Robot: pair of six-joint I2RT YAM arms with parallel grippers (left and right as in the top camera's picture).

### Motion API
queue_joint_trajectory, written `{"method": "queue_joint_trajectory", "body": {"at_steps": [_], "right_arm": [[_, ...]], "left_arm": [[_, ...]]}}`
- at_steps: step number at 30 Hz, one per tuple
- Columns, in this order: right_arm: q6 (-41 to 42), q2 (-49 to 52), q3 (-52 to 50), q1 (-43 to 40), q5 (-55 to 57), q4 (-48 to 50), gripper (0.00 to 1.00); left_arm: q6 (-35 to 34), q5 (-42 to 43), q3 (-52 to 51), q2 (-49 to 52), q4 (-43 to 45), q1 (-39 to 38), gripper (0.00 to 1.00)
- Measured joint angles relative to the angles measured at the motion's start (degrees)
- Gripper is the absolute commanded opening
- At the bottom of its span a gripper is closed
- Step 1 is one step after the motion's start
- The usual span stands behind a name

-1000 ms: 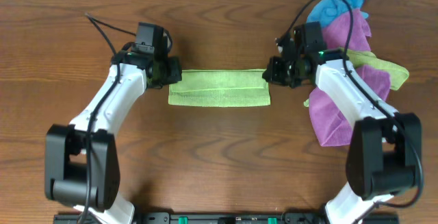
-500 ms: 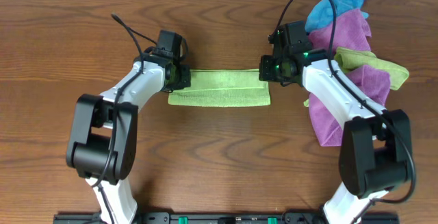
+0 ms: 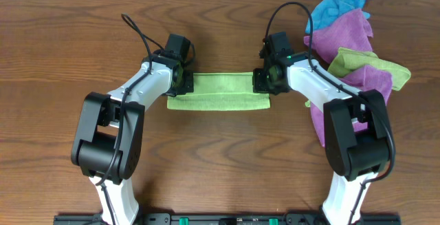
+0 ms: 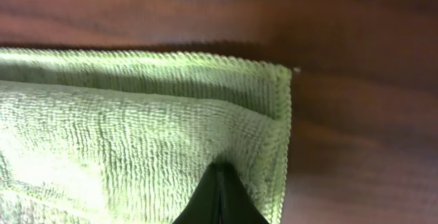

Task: Fold the cloth
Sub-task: 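Lower the folded edge and open both grippers, then grasp the right end of the folded strip with the right gripper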

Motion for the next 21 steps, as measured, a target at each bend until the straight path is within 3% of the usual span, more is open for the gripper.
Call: {"method": "queue_joint_trajectory", "body": {"at_steps": [5,11,14,21], "right_arm": [[0.0,0.0,0.4,0.4,-0.6,-3.3,0.01],[-0.6,-1.2,0.6,0.4,-4.7,-6.0,0.59],[-2.1,-4.3,0.5,-1.0,-7.1,-7.4,0.74],[-12.5,-13.9,-1.2,-16.9,-26.3,-6.0,0.8]], "left_arm": [[-0.2,-1.0,0.4,0.0,-3.1,-0.2,0.06],[-0.5,-1.0,0.4,0.0,-3.1,-0.2,0.05],[-0.5,-1.2,0.4,0.0,-3.3,-0.2,0.06],[-0.5,-1.4,0.4,0.0,-3.3,-0.2,0.06]]}}
